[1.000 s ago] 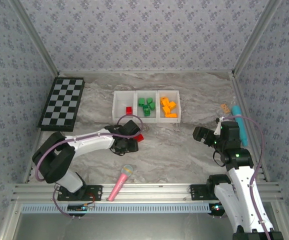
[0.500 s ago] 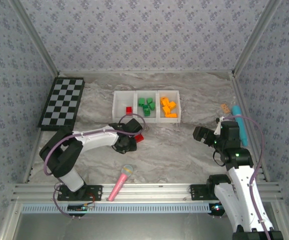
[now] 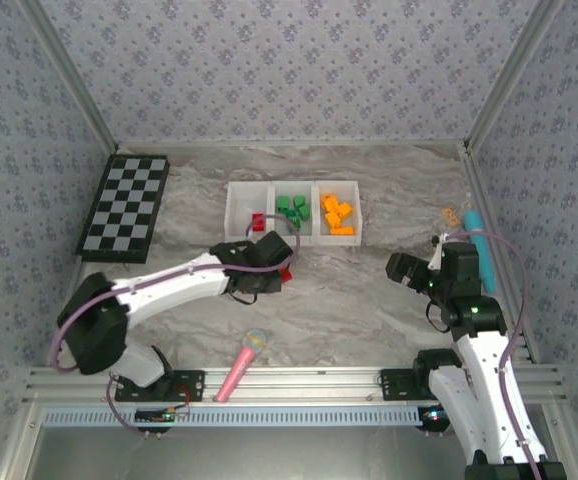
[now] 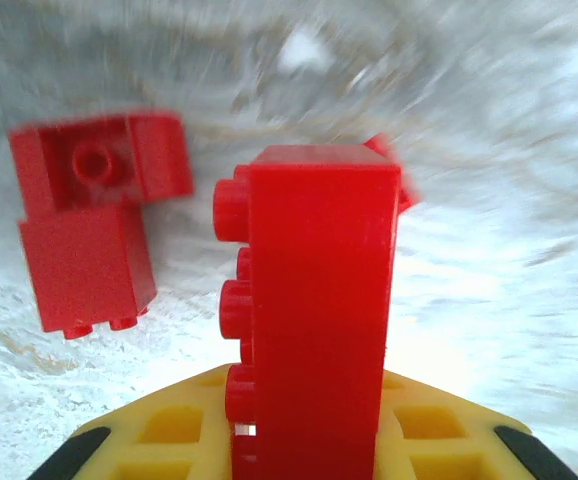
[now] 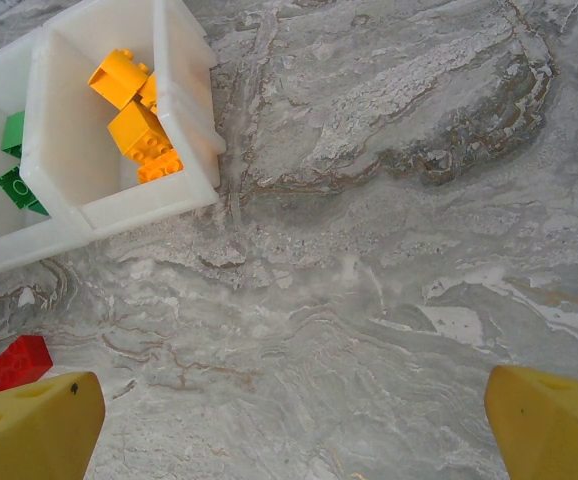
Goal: Sort the legos into containers by color
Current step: Pick up the lego from the center of the table, then place the lego in the container.
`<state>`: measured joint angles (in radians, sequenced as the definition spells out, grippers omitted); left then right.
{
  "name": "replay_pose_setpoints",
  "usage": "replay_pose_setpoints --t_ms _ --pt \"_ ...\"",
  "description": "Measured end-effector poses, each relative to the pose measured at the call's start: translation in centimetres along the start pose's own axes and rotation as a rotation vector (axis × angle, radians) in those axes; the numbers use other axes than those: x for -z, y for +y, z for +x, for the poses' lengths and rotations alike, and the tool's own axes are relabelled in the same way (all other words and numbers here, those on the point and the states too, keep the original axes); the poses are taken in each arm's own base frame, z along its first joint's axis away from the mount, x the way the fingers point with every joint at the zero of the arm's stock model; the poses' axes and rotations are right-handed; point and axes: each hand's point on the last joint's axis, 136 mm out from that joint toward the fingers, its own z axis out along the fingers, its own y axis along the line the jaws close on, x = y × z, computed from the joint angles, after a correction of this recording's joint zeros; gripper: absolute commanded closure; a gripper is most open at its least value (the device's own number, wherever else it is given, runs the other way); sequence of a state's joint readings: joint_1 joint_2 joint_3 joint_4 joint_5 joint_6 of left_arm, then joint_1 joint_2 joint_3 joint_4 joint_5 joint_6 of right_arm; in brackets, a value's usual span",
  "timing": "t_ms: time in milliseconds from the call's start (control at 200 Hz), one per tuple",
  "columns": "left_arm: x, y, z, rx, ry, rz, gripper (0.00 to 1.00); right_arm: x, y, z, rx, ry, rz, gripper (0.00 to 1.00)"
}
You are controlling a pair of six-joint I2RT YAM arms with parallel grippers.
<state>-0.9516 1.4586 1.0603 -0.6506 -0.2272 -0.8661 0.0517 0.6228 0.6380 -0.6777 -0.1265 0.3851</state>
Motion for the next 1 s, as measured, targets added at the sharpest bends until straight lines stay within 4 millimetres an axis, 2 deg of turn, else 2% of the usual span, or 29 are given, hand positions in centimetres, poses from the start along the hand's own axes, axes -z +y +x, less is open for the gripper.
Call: replay_pose_setpoints --t_ms 70,155,235,345,455,590,1004 --pt "2.7 -0.4 -2.3 0.007 -0.087 0.031 0.84 0.0 0.0 0.0 0.000 0.000 0.000 0.01" --pt "4.8 0.4 -4.8 0.017 -0.159 0.027 0.84 0.0 0.0 0.0 0.000 0.000 0.000 0.01" --pt "5.4 1.9 -7.0 0.033 -0.190 -0.004 0.84 0.0 0.0 0.0 -0.001 -0.001 0.001 0.01" --pt "5.1 4.2 -10.0 0.050 -0.204 -0.060 0.83 0.0 0.0 0.0 -0.001 -0.002 0.001 0.00" --pt "3.9 5.9 -12.9 0.053 -0.199 -0.105 0.83 0.0 -0.1 -0.1 -0.003 -0.003 0.002 0.01" --pt "1.5 6.9 -15.2 0.044 -0.158 -0.131 0.83 0.0 -0.1 -0.1 -0.003 -0.003 0.003 0.00" --pt "-7.4 6.8 -17.9 0.031 -0.023 -0.133 0.83 0.0 -0.2 0.0 -0.006 0.000 0.006 0.01"
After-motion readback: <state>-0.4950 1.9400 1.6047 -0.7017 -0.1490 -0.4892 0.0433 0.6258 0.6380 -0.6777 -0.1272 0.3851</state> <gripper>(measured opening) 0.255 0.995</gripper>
